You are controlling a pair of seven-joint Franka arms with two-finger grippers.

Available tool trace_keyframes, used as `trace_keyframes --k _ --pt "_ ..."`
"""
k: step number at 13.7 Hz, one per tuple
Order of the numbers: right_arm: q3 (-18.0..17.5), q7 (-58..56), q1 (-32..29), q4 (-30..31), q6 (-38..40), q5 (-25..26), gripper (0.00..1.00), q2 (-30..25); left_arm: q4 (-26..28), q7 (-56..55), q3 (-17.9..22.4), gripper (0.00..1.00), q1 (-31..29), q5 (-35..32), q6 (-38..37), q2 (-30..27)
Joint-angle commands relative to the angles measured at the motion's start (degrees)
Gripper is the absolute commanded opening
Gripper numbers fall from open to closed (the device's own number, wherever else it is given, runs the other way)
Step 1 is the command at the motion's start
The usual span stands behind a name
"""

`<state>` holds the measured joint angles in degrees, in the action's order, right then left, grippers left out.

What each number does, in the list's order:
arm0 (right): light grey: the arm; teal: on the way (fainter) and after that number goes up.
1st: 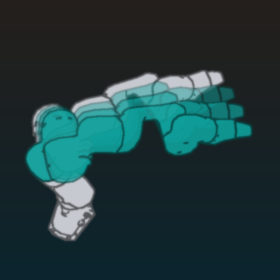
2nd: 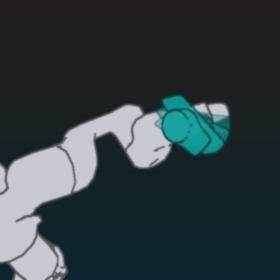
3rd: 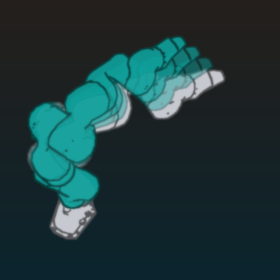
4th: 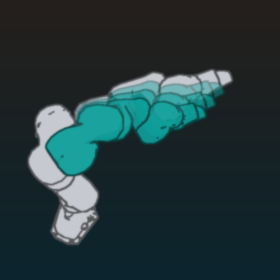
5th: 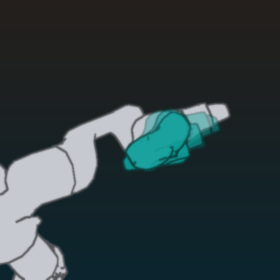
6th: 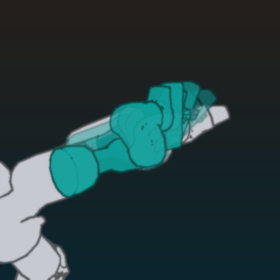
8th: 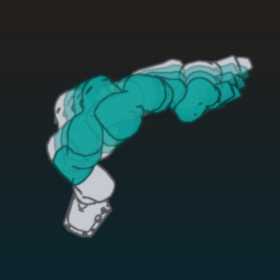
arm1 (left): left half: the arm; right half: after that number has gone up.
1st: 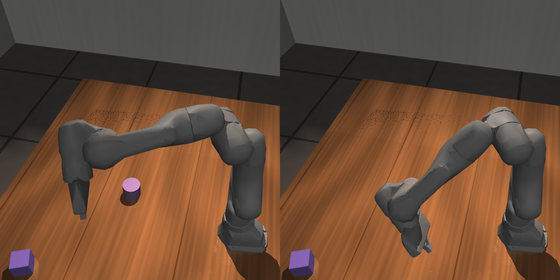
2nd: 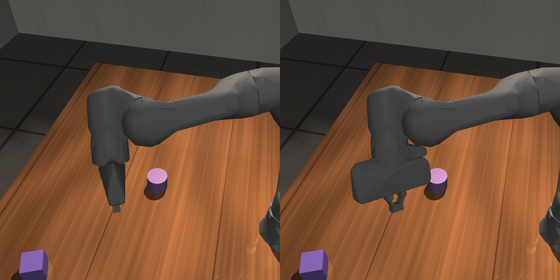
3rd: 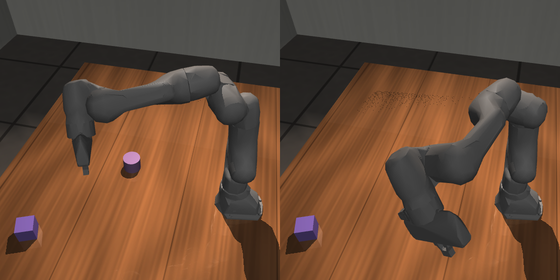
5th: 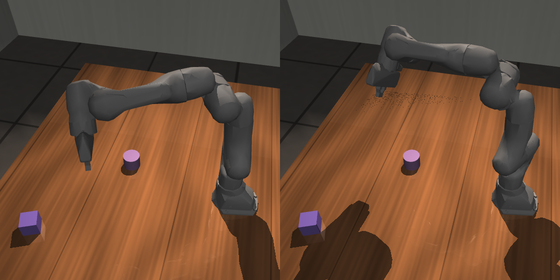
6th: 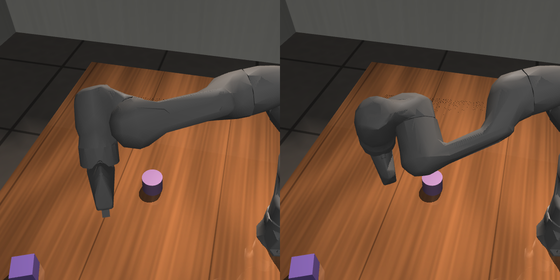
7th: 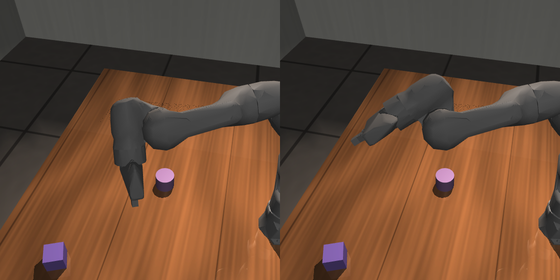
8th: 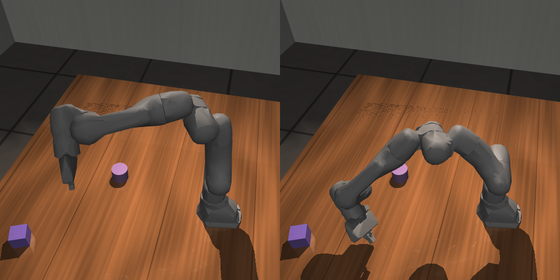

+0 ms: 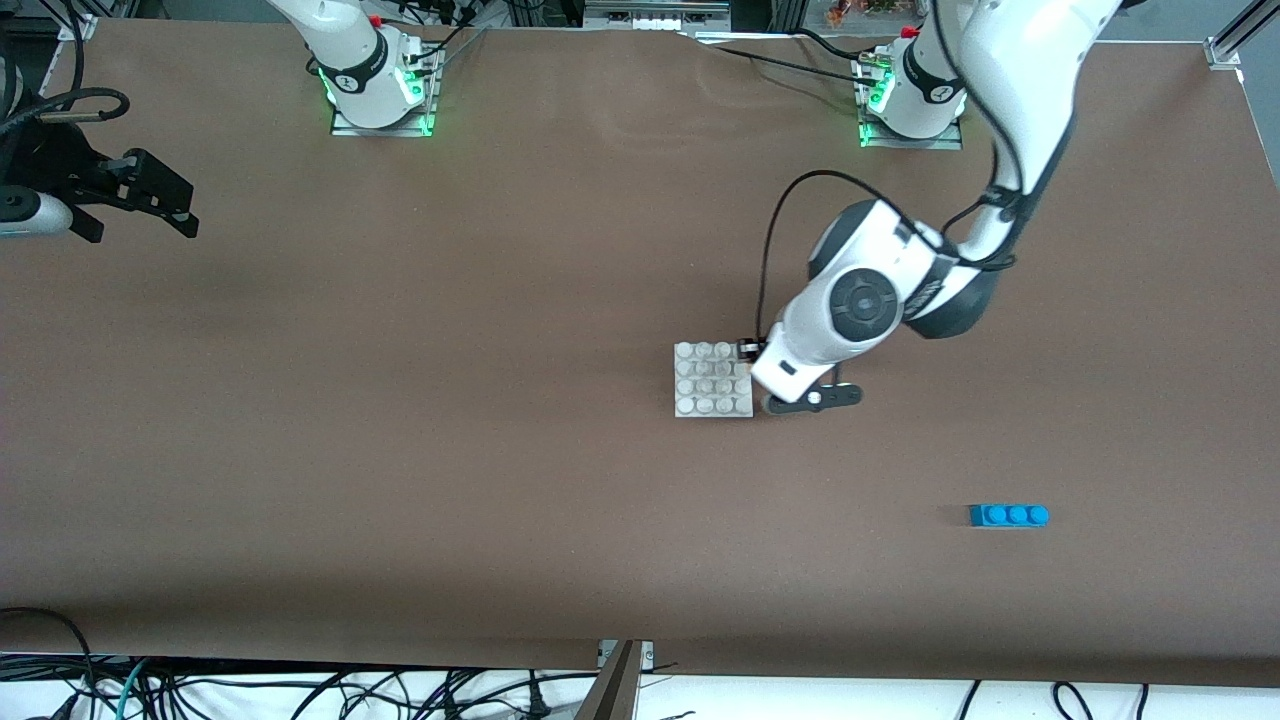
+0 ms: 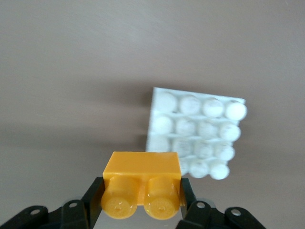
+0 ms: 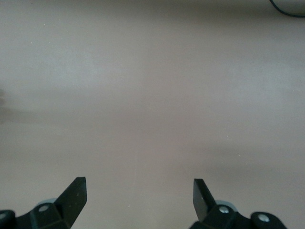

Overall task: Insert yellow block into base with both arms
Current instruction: 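Lift the yellow block and carry it over the white base plate, then press the yellow block down onto the base plate studs with the left gripper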

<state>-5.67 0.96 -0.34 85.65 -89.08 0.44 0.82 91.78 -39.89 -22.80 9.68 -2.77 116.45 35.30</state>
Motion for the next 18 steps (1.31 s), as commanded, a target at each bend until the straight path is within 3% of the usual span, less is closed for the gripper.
trace_keyframes --k 1,8,13,18 --pt "-0.3 0.1 0.1 -0.3 -0.1 -0.7 0.99 -0.4 -4.5 -2.0 1.0 0.26 4.0 0.6 -1.2 4.8" --pt "-0.2 -0.1 0.1 -0.2 0.3 -0.8 0.99 -0.3 -5.6 -0.9 1.2 0.26 5.4 -0.1 2.7 7.2" --pt "-0.3 -0.5 0.1 -0.2 0.1 -0.7 0.99 -0.3 -5.6 -0.8 4.5 0.26 8.3 -0.5 4.3 8.3" --pt "-1.2 -0.7 0.2 -0.3 0.1 -0.6 0.99 -0.4 -5.6 -1.0 5.0 0.26 8.9 -0.5 6.4 9.3"
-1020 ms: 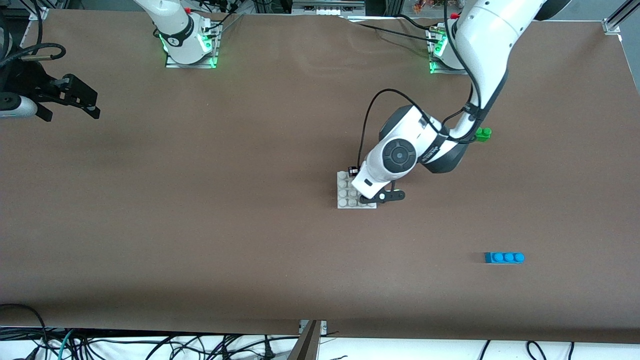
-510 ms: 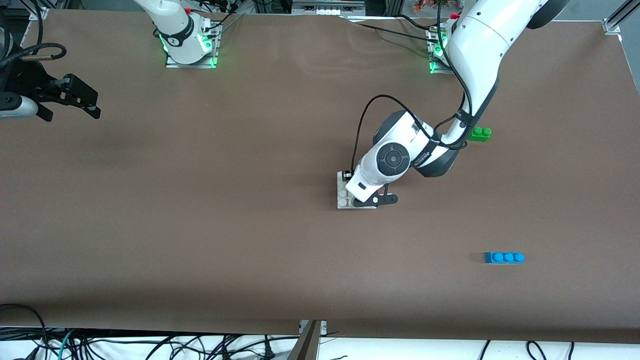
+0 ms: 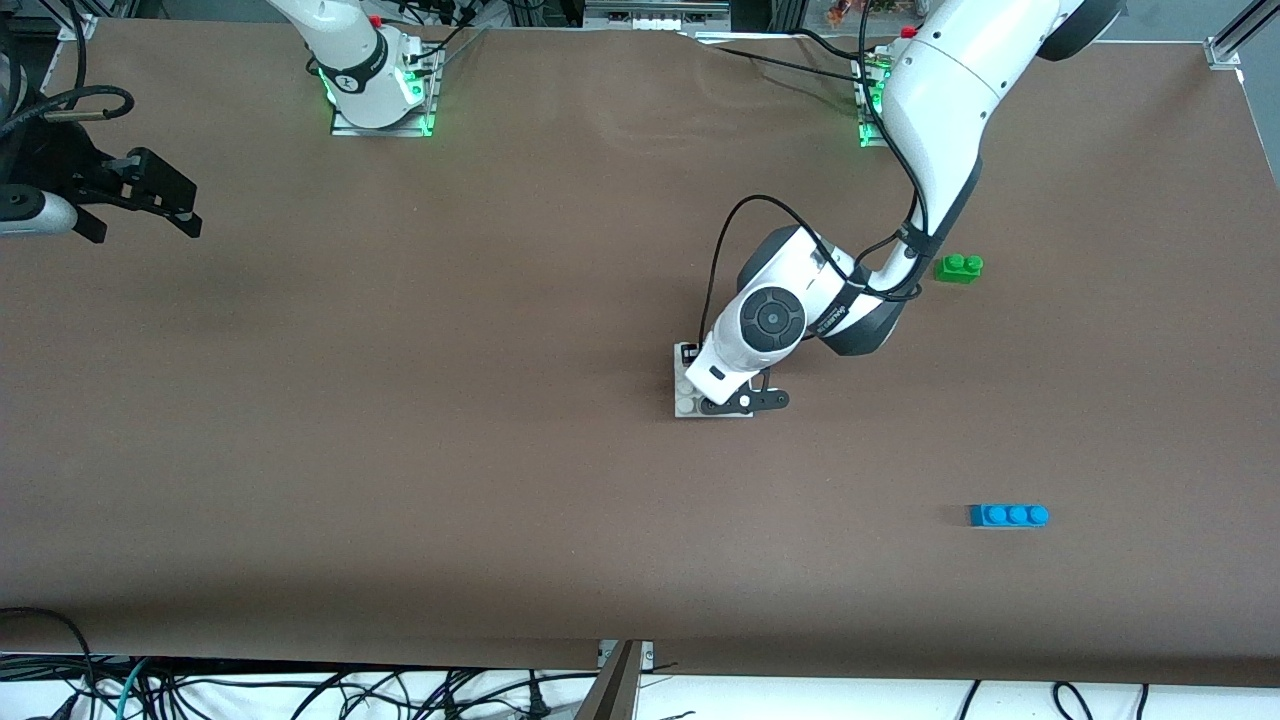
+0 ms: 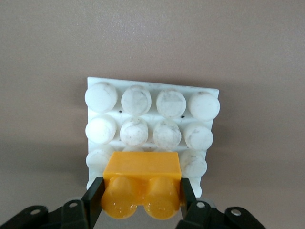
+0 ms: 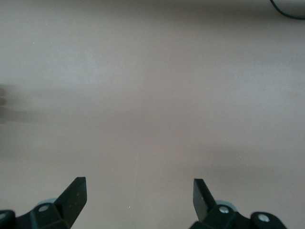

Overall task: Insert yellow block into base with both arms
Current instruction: 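Press the yellow block down onto the base plate studs with the left gripper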

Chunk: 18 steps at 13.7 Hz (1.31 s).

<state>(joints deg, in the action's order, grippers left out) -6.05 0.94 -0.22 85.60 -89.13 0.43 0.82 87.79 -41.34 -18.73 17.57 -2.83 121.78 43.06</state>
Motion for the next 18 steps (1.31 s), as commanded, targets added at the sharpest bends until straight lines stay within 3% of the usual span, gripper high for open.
trace_keyframes --k 1,4,5,6,7,10,13,18 --pt "-0.9 -0.7 0.0 -0.3 0.3 -0.4 0.99 -0.4 -1.7 0.5 1.0 0.26 1.2 -0.4 1.3 1.7" --pt "-0.9 -0.7 0.0 -0.2 0.4 -0.3 0.99 -0.4 -1.7 0.4 1.1 0.27 1.7 -0.4 1.4 1.9" --pt "-0.9 -0.7 0.0 -0.2 0.4 -0.3 0.99 -0.4 -1.7 0.5 1.1 0.40 1.7 -0.5 1.4 2.0" --pt "-0.9 -0.7 0.0 -0.2 0.4 -0.3 0.99 -0.4 -1.7 0.6 1.1 0.95 1.7 -0.5 1.4 2.1" --pt "-0.9 -0.7 0.0 -0.3 0.3 -0.3 0.99 -0.4 -1.7 0.6 1.1 1.00 1.7 -0.5 1.4 2.0" --pt "-0.9 -0.7 0.0 -0.2 0.0 -0.3 0.99 -0.4 -1.8 0.0 1.3 1.00 1.2 -0.4 1.2 1.2" --pt "-0.9 -0.7 0.0 -0.3 0.1 -0.3 0.99 -0.4 -2.0 -0.3 2.3 1.00 0.2 0.1 0.3 -3.0" --pt "-0.9 -0.7 0.0 -0.3 -0.2 -0.3 0.99 -0.4 -2.2 0.4 2.5 1.00 -7.5 0.3 -12.8 -14.3"
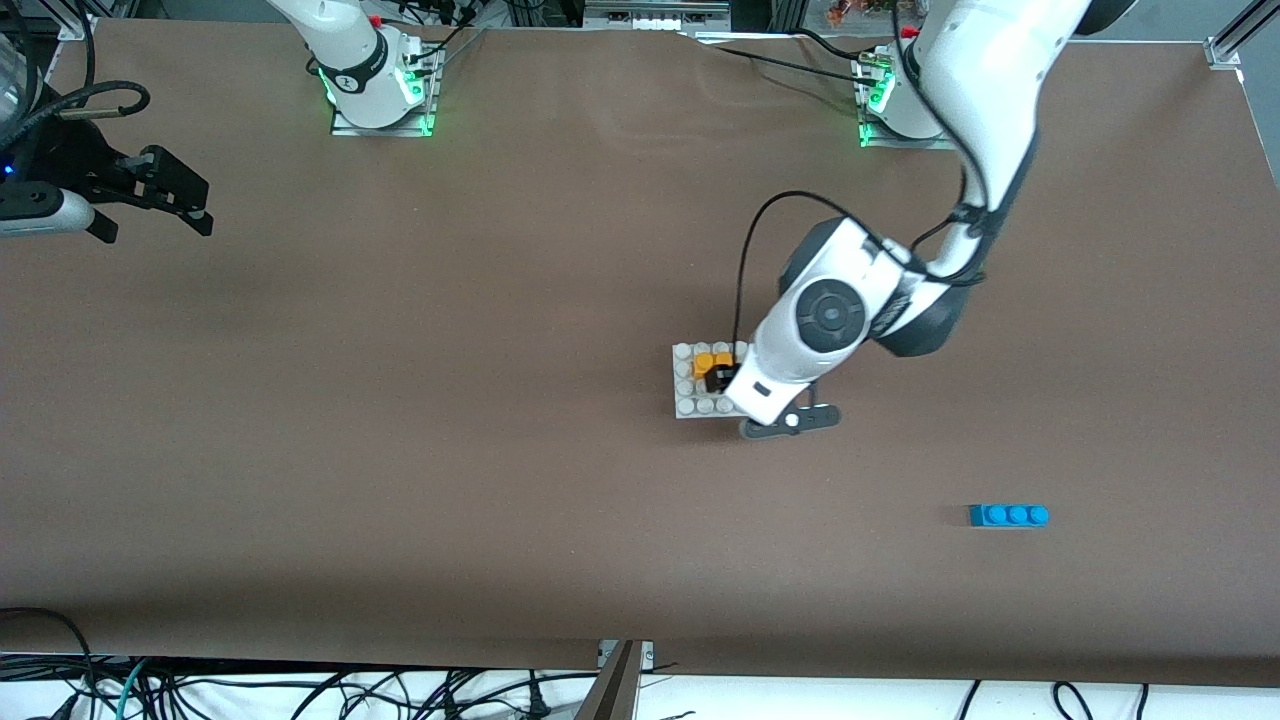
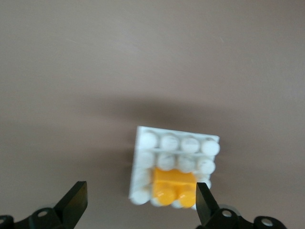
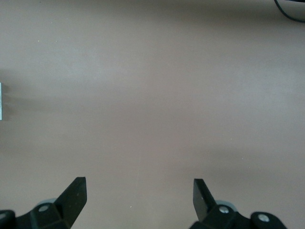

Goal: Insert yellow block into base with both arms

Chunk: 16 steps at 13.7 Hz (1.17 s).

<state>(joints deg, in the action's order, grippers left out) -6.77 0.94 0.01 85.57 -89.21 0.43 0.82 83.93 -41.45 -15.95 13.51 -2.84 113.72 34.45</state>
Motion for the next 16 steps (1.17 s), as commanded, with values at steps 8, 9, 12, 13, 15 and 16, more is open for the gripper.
trace_keyframes --k 8,9,12,13,15,16 --pt "-0.2 -0.7 -0.3 -0.2 -1.8 0.0 0.99 -0.3 1.7 18.3 -0.4 1.00 -23.2 3.3 -16.9 -18.4" --pt "-0.2 -0.7 -0.3 -0.2 -2.3 0.0 0.99 -0.3 1.7 21.4 -0.6 1.00 -25.3 3.4 -17.8 -19.0" --pt "-0.1 -0.7 -0.4 -0.2 -3.0 0.2 0.99 -0.3 1.9 22.9 -0.4 1.00 -28.1 4.7 -21.4 -21.6" --pt "0.0 -0.7 -0.5 -0.2 -3.2 0.5 0.99 -0.3 1.9 24.0 -0.1 1.00 -29.3 4.9 -23.1 -21.9" --pt "0.0 -0.7 -0.4 -0.2 -3.1 1.1 0.99 -0.3 4.9 30.4 3.2 1.00 -28.4 5.0 -23.0 -24.9" --pt "-0.1 -0.7 -0.4 -0.2 -3.1 1.1 0.99 -0.3 7.7 32.9 6.5 1.00 -25.5 5.1 -22.7 -27.2"
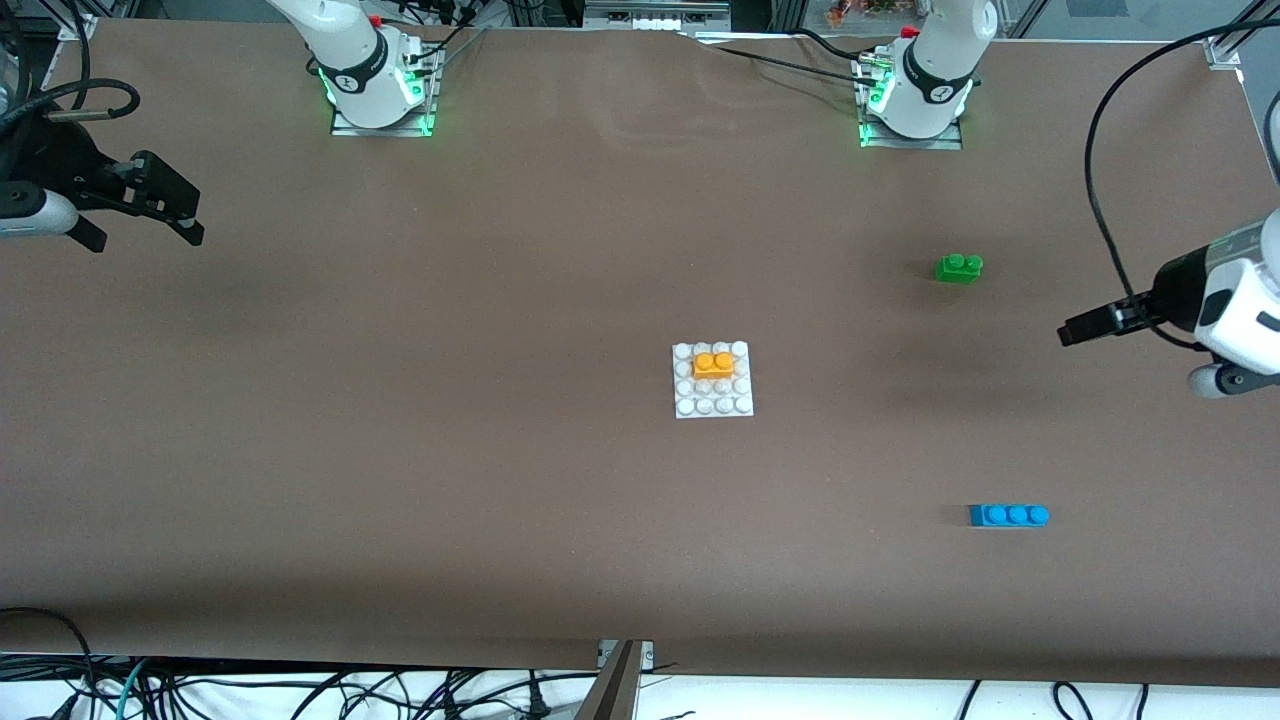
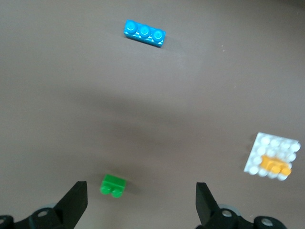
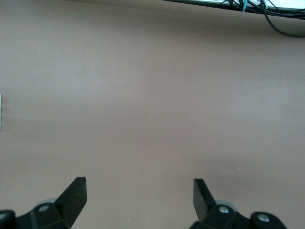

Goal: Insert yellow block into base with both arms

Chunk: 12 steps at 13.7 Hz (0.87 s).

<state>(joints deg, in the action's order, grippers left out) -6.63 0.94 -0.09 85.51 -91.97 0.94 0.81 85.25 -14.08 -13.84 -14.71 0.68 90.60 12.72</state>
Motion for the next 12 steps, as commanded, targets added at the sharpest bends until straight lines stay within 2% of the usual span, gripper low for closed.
trace_keyframes --k 1,2,4,11,12 --pt "-0.3 -0.7 -0.2 -0.2 -0.3 0.6 0.99 -0.3 9.6 7.8 9.3 1.00 7.5 1.7 2.7 -7.2" --pt "-0.3 -0.7 -0.2 -0.2 -0.3 0.6 0.99 -0.3 13.3 9.3 13.3 1.00 11.9 2.0 6.4 -9.4" --pt "-0.3 -0.7 -0.2 -0.2 -0.2 0.6 0.99 -0.3 16.8 9.4 14.5 1.00 14.4 1.5 9.9 -11.1" --pt "-0.3 -0.7 -0.2 -0.2 -0.3 0.6 0.99 -0.3 14.2 8.8 15.4 1.00 16.8 1.1 9.9 -12.2" --pt "-0.3 -0.7 -0.2 -0.2 -0.3 0.6 0.99 -0.3 14.7 8.9 15.5 1.00 18.4 -1.3 9.9 -12.3"
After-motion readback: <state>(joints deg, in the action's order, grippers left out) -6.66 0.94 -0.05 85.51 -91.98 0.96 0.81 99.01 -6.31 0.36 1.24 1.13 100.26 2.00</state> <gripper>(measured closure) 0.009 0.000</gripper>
